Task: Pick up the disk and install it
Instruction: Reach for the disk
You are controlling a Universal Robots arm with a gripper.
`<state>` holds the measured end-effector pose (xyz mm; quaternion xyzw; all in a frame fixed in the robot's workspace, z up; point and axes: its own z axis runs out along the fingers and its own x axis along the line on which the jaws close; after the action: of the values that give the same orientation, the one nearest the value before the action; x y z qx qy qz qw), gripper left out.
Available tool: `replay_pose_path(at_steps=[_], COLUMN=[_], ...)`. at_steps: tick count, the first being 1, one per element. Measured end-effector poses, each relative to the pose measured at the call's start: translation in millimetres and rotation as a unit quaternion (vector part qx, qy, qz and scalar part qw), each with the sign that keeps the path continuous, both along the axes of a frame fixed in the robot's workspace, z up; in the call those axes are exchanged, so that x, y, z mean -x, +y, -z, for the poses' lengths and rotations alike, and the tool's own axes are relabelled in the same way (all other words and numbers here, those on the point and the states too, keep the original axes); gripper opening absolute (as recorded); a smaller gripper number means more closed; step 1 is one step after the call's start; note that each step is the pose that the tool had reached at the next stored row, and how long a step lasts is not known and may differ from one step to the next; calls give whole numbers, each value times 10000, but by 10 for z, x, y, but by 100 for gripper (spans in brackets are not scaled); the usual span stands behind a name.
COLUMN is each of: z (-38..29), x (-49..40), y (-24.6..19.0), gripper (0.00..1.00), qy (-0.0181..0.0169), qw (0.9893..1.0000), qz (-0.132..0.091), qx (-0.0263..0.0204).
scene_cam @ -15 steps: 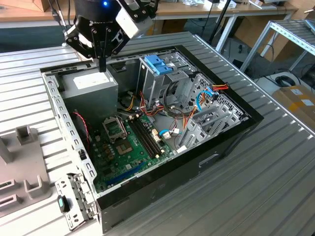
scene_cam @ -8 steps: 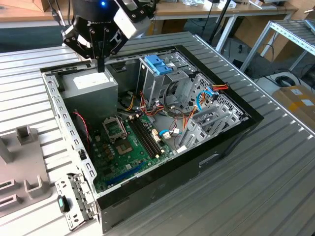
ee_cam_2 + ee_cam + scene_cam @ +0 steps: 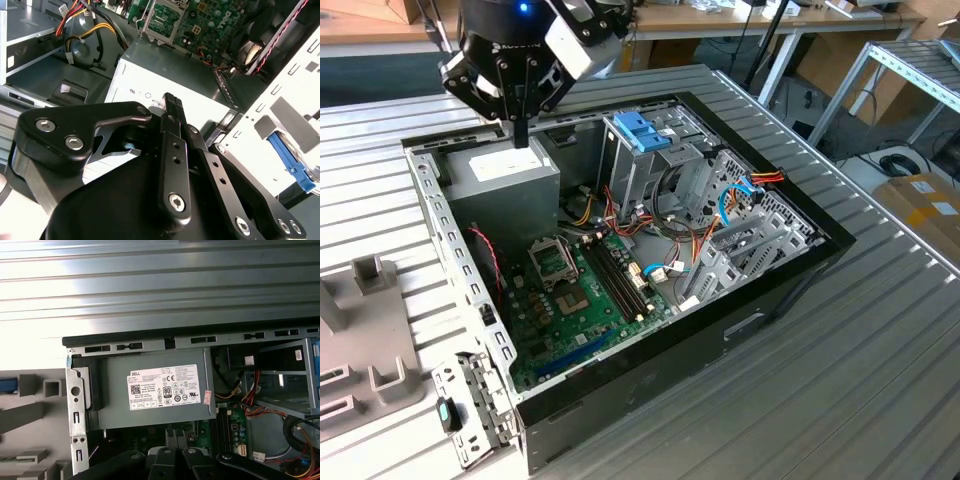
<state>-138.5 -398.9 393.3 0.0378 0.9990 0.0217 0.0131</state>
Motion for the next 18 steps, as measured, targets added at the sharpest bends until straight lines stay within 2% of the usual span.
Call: replay_pose_path(at_steps=[18], z=[0], x=[105], y=[0], gripper=[11], qy=[0], qw=[10000], qz=[1], qx=[0])
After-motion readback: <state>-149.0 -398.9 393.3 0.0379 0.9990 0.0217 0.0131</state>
